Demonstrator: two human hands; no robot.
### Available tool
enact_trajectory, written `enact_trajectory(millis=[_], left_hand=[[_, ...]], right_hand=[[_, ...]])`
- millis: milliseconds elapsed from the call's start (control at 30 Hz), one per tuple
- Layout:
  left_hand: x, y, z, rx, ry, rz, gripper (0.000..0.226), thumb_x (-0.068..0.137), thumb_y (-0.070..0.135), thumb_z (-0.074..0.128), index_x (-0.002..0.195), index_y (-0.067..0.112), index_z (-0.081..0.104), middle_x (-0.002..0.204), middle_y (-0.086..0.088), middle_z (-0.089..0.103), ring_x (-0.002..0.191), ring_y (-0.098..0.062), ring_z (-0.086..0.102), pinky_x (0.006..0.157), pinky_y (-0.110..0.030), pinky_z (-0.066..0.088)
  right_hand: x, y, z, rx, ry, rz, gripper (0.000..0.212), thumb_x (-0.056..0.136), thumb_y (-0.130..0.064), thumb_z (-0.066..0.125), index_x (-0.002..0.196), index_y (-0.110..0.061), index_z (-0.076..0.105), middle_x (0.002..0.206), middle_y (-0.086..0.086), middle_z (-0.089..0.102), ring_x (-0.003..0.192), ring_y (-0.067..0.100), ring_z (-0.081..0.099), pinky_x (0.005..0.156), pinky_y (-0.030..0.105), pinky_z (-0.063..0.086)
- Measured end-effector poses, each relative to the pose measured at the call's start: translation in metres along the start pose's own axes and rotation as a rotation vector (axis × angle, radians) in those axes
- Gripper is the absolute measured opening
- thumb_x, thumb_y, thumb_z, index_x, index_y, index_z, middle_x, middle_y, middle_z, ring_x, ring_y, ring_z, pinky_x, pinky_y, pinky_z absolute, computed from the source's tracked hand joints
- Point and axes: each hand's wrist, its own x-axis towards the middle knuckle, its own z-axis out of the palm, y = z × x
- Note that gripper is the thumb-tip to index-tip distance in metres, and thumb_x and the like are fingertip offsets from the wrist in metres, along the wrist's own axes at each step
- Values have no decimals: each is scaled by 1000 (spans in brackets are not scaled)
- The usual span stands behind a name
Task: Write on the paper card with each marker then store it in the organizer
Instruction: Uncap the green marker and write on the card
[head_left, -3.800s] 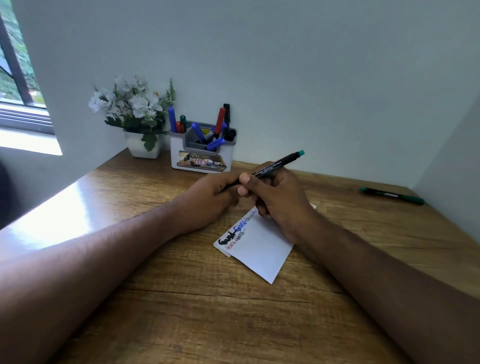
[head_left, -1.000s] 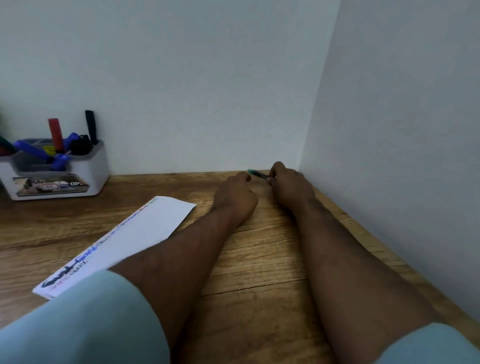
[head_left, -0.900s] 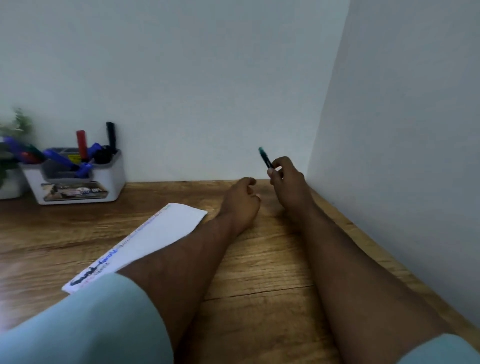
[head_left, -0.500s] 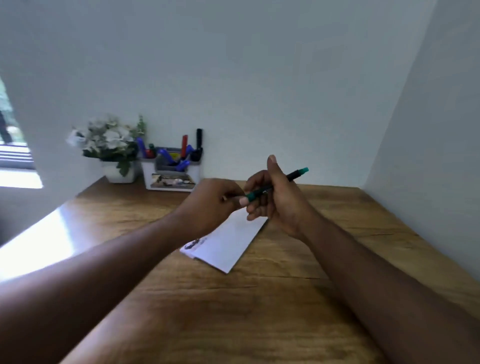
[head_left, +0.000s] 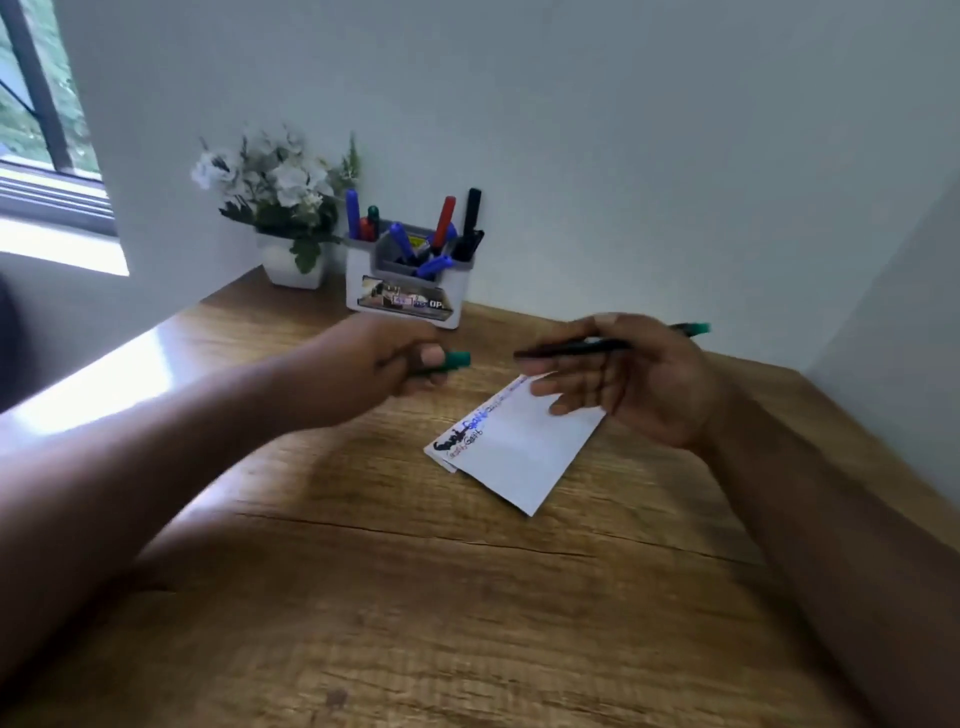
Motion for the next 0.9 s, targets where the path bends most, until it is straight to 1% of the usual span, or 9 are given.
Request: enact_trajectory(millis=[33, 100, 167, 233, 300, 400, 600, 800, 900], left_hand=[[-1, -4, -2, -35, 24, 5, 22, 97, 24, 46, 80, 25, 61, 68, 8, 62, 63, 1, 57, 62, -13, 41], [-1, -9, 0, -51, -4, 12, 24, 98, 32, 43, 88, 27, 64, 82, 9, 69, 75, -1, 62, 70, -20, 45], [0, -11, 6, 5, -75, 2, 27, 97, 39, 40, 93, 31, 65, 93, 15, 69, 85, -4, 62, 77, -30, 48], [1, -12, 8, 15, -122, -6, 25, 99, 35, 40, 94, 32, 65, 92, 24, 66, 86, -1, 59, 76, -29, 44], [2, -12, 7, -24, -117, -1, 25, 97, 34, 41, 94, 32, 66, 91, 25, 65, 86, 0, 59, 74, -25, 41], [3, -15, 7, -65, -100, 16, 27, 96, 43, 40, 92, 36, 65, 91, 24, 65, 85, 1, 59, 70, -18, 39], [5, -15, 7, -39, -152, 17, 22, 98, 28, 42, 95, 29, 64, 82, 32, 61, 80, 10, 57, 65, -5, 37], [5, -15, 6, -24, -162, 8, 23, 97, 28, 42, 94, 30, 64, 84, 33, 62, 82, 11, 57, 65, -1, 36], [5, -17, 7, -24, -147, 0, 26, 94, 37, 41, 95, 30, 66, 90, 24, 65, 86, 7, 58, 67, -6, 37]], right_hand=[[1, 1, -5, 7, 59, -41, 39, 88, -23, 42, 101, -4, 73, 98, 20, 73, 75, 27, 72, 65, 33, 58], [6, 10, -7, 5, 148, -104, 28, 84, -18, 51, 89, -7, 76, 79, 15, 72, 56, 21, 64, 54, 28, 53], [13, 23, -2, -5, 202, -112, 21, 80, -12, 55, 75, -8, 75, 61, 9, 61, 49, 15, 50, 46, 23, 44], [21, 32, 3, -54, 228, -113, 19, 81, -2, 60, 66, -7, 71, 55, 6, 51, 48, 12, 42, 41, 21, 37], [25, 36, 7, -123, 233, -115, 24, 86, 3, 58, 69, -6, 72, 56, 7, 55, 48, 14, 45, 43, 22, 40], [26, 39, 9, -189, 221, -111, 23, 90, 2, 53, 79, -2, 73, 62, 11, 67, 49, 17, 58, 51, 21, 50], [23, 43, 10, -366, 257, -138, 20, 91, -1, 55, 81, 2, 72, 61, 12, 66, 46, 18, 56, 43, 26, 48], [21, 44, 11, -466, 212, -136, 17, 90, -4, 58, 89, 9, 69, 66, 15, 68, 51, 20, 62, 47, 26, 52], [21, 44, 11, -490, 200, -131, 16, 91, -5, 59, 90, 7, 69, 68, 14, 68, 54, 20, 62, 49, 26, 52]])
